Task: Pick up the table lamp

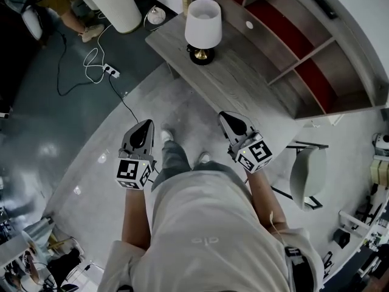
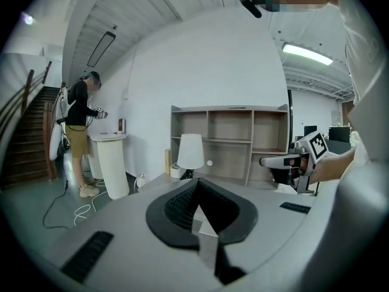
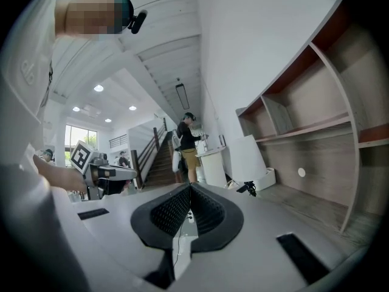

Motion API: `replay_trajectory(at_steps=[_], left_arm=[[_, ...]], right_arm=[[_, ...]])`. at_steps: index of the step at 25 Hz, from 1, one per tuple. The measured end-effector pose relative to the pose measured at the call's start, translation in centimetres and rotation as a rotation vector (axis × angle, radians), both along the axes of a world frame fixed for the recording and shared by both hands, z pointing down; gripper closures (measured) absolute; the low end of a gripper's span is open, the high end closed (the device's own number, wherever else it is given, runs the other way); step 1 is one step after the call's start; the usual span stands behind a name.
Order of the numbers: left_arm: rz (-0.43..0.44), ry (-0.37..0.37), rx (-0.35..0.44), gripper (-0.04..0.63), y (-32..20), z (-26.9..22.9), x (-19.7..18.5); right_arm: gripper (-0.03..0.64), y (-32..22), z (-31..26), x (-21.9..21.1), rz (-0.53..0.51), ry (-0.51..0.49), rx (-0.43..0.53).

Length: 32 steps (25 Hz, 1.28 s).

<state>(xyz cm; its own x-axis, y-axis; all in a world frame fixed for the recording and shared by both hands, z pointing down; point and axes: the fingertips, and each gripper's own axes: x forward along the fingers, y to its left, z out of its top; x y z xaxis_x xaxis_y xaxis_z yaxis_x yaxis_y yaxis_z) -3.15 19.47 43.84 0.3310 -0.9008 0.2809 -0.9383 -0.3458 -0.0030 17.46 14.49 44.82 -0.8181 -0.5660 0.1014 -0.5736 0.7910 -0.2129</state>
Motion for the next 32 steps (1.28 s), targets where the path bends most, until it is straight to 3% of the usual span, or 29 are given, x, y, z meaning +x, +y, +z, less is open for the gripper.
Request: replay_trajectory(at_steps=[8, 19, 25, 29, 32], left_arm=[[0.068, -0.004, 0.003, 0.58, -6.0, 0.5, -3.1], [0.134, 0.031, -0.008, 0.58, -13.9, 0.8, -14.8], [0.127, 0.075, -0.05, 0.58, -17.3, 2.3, -21.2], [0.137, 0.1, -0.06, 0.58, -19.3, 2.4, -22.5], [0.165, 0.125, -0.06, 0.58, -20.9, 2.0, -21.4]], right_arm=[[0.588, -5.2, 1.0, -3.4, 0.048, 0.036, -0.027], [0.588, -12.6, 1.3, -14.6, 0.111, 0.094, -0.045], [0.588, -15.8, 3.2, -18.9, 0.183, 0.149, -0.067], [0.586, -16.9, 4.8, -19.4, 0.218, 0.189, -0.104], [0.586, -17.5, 6.0, -18.8, 0.232, 0.229, -0.122]])
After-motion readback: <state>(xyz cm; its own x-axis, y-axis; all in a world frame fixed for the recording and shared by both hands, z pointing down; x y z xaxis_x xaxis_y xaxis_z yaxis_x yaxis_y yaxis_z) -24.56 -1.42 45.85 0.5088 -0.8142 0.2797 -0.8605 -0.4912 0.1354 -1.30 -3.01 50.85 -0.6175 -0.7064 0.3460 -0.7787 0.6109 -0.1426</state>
